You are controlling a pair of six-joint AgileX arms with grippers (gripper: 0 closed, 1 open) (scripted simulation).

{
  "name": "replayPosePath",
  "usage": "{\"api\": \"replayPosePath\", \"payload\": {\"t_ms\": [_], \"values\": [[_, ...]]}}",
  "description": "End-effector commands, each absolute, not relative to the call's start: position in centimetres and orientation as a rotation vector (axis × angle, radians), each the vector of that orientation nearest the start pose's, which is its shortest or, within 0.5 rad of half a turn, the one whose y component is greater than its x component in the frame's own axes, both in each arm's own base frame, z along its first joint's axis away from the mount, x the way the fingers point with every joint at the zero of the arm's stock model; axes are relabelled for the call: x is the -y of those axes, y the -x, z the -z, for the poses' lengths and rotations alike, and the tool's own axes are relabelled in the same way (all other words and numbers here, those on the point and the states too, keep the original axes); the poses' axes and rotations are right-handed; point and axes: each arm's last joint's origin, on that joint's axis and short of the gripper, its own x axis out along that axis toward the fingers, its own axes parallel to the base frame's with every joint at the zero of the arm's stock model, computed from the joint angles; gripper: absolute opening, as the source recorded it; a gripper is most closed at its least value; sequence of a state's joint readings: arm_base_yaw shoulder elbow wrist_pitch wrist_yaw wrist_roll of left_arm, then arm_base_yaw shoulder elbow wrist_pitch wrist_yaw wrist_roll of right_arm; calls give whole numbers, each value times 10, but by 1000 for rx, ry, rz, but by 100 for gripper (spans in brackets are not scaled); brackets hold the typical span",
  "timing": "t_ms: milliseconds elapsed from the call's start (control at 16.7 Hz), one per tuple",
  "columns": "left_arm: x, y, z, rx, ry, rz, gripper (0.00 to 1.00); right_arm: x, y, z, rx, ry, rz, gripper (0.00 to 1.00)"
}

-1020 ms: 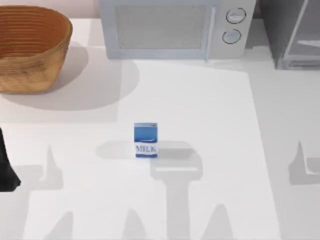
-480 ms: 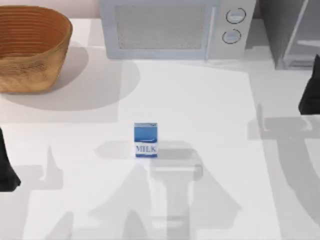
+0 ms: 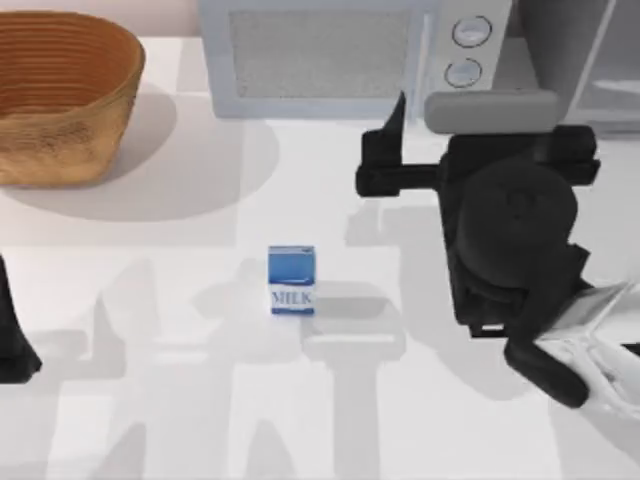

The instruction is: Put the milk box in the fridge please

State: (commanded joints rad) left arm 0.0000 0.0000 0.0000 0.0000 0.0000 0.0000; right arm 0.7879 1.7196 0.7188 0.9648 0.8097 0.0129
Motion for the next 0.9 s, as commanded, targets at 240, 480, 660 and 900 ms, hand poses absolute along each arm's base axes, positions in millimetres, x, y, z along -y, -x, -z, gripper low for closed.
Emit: {"api": "replayPosePath", "payload": {"t_ms": [240, 480, 660, 900], "values": [[1, -106, -160, 0, 0, 0, 100, -298, -242, -119, -5, 15, 6, 100], [1, -106, -160, 0, 0, 0, 100, -343, -215, -53, -1, 5, 8, 100], [1, -106, -160, 0, 0, 0, 100, -358, -196, -17, 0, 1, 9, 100], [1, -106, -160, 0, 0, 0, 100, -363, -188, -2, 0, 0, 10, 100]]}}
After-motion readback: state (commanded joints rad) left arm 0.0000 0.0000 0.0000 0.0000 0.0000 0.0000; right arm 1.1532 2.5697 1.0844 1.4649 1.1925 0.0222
